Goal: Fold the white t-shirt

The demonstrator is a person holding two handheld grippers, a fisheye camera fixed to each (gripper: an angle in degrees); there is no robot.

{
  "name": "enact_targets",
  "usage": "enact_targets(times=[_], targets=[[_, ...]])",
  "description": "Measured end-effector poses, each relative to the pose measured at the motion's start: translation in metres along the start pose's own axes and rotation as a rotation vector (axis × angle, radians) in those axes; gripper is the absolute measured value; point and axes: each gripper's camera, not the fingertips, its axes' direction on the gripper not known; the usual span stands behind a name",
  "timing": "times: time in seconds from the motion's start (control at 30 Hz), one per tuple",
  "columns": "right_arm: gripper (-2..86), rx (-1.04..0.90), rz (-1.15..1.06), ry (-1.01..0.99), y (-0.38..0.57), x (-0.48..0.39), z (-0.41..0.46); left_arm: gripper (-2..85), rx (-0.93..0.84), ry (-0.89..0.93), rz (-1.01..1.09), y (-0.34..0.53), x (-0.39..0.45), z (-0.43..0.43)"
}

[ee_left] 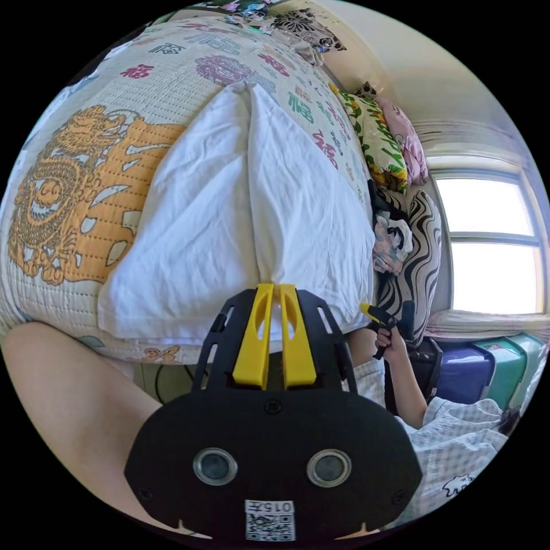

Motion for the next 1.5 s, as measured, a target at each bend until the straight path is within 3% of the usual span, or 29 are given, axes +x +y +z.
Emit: enact_targets(times=[0.3,0.43,0.63,0.73,0.87,0.93,1.1,1.27,1.37,1.5], targets=[[-0.4,0.018,-0.050,-0.019,0.007,-0.005,0.011,-0.2,-0.028,-0.043,0.110,0.029,0.015,-0.020],[0.3,-0.078,-0.043,0.081,-0.003,-0.008,0.054,0.2,-0.080,-0.102,0.059,0.032,0.000,0.007],[4.5,-0.116,0.002,0.143,-0.016,-0.020,0.088,5.0,-0.043,-0.001,-0.032,0.043,-0.020,0.007],[4.3,-0.066,0.012,0.282,-0.014,-0.028,0.086,7.5,0.055,0.009,-0.015,0.056,-0.020,-0.021],[3.2,0.049,0.011,0.349,-0.019,-0.047,0.080,9.6,0.219,-0.221,0.005,0.062,-0.024,-0.064],[3.0,0.073,-0.069,0.322,-0.038,-0.080,0.093,11.0,0.246,-0.310,-0.006,0.055,-0.029,-0.065],[3.4,0.012,-0.326,0.237,-0.098,-0.178,0.156,11.6,0.078,-0.352,-0.076,0.023,-0.054,-0.025],[5.2,-0.030,-0.537,0.166,-0.158,-0.281,0.230,2.2,-0.043,-0.302,-0.081,0.008,-0.074,0.005],[7.5,-0.142,-0.668,0.229,-0.194,-0.343,0.300,0.3,-0.089,-0.135,-0.114,0.008,-0.096,0.021],[10.8,-0.312,-0.806,0.436,-0.231,-0.410,0.404,-0.5,-0.058,-0.054,-0.146,0.008,-0.116,0.026]])
